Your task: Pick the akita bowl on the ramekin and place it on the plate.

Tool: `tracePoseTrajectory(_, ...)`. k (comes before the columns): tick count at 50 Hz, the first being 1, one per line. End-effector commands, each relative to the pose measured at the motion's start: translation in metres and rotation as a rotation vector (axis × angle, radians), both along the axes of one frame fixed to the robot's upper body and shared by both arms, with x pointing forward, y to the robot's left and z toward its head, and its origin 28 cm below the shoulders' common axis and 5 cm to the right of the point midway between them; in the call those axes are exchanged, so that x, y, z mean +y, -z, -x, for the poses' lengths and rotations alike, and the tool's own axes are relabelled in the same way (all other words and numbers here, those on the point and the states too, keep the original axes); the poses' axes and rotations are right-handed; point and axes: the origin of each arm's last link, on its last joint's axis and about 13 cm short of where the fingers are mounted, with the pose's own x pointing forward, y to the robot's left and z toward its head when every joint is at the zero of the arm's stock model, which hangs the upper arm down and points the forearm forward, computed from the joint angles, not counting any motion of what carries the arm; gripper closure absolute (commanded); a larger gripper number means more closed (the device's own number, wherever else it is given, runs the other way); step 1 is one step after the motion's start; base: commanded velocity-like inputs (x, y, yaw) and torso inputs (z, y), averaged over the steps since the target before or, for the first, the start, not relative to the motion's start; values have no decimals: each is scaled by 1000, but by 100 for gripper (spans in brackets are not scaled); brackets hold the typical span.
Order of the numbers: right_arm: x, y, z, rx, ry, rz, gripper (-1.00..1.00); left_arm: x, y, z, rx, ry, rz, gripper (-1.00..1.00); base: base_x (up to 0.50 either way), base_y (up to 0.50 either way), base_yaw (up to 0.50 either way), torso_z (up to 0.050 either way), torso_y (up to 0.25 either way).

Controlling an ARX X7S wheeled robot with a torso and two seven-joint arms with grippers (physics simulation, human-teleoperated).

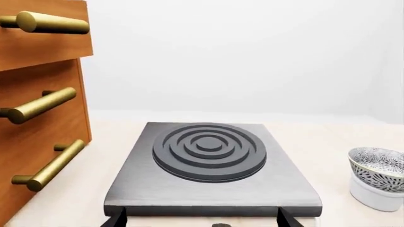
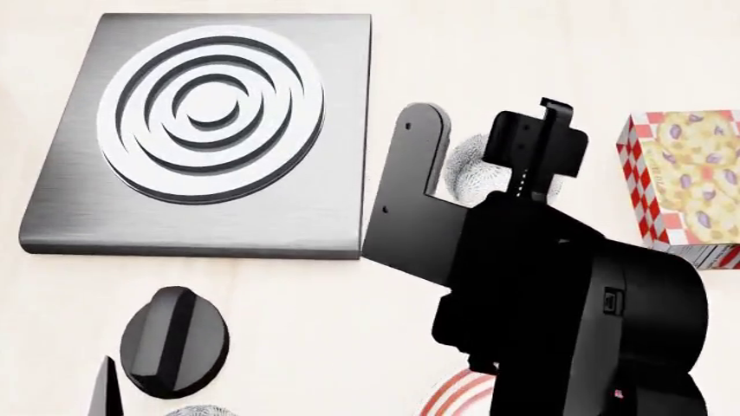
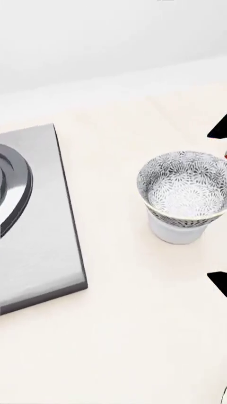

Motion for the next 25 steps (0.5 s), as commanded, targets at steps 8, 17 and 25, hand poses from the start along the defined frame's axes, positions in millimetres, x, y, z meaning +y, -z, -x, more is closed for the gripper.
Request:
tracePoseTrajectory(8,-14,17,-33,41,20,89,-100,0,1,0,4,6,4,-100,0,0,0,0,0)
tracePoseTrajectory(17,-12,25,-46,48,14,103,-100,0,1,-1,8,7,3,-100,0,0,0,0,0)
tracePoseTrajectory(25,-12,33,-59,29,21,95,-100,0,2,-1,10,7,10,-100,0,0,0,0,0)
